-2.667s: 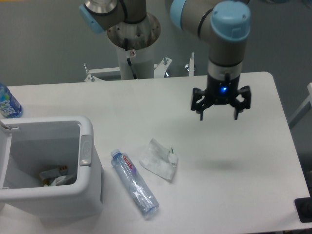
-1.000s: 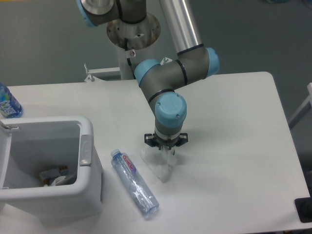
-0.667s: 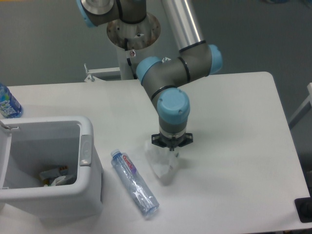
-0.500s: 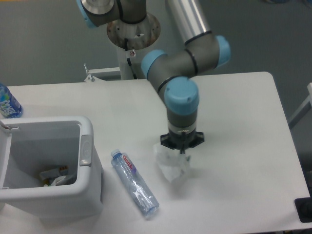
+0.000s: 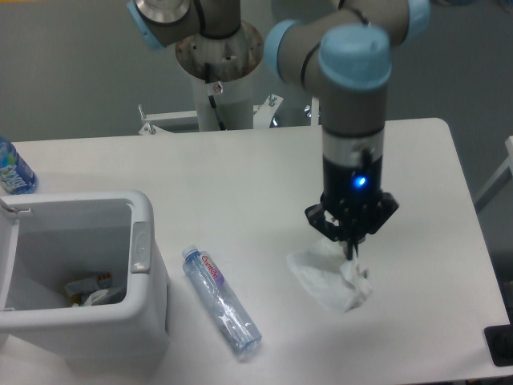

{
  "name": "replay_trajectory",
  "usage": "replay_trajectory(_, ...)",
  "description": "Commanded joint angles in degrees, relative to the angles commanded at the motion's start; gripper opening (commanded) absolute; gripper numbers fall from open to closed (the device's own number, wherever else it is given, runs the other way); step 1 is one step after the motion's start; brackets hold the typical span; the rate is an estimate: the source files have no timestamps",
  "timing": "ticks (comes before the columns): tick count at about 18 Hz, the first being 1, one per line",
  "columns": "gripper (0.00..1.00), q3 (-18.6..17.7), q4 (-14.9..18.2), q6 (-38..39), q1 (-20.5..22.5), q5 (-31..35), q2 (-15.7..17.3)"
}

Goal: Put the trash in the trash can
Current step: 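Lift the tissue and carry it over the white trash bin, then open the gripper to drop the tissue into the bin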

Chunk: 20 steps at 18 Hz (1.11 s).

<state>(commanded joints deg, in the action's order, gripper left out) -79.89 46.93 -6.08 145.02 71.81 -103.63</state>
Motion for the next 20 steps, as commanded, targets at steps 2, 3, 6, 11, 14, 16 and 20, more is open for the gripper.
replay_trajectory(2,0.10,-0.61,0.00,1.68,-3.94,-1.40,1.59)
replay_trajectory(3,0.10,-1.05,0.00,2.21,-5.70,-1.58,2.29)
replay_trajectory(6,0.10,-1.50,0.00,3.79,-10.97,-1.59,3.00)
replay_trajectory(11,0.15,-4.74,0.00,3.97,-18.45,-1.32,3.88)
replay_trajectory(14,0.41,-5.54,-0.09,3.71,-21.44,-1.32,3.79)
replay_trajectory(16,1.00,-6.15,-0.18,3.45,-21.98,-1.32,3.79)
replay_trajectory(20,1.00,-5.89,-0.09,4.50,-22.07,-1.50,4.05)
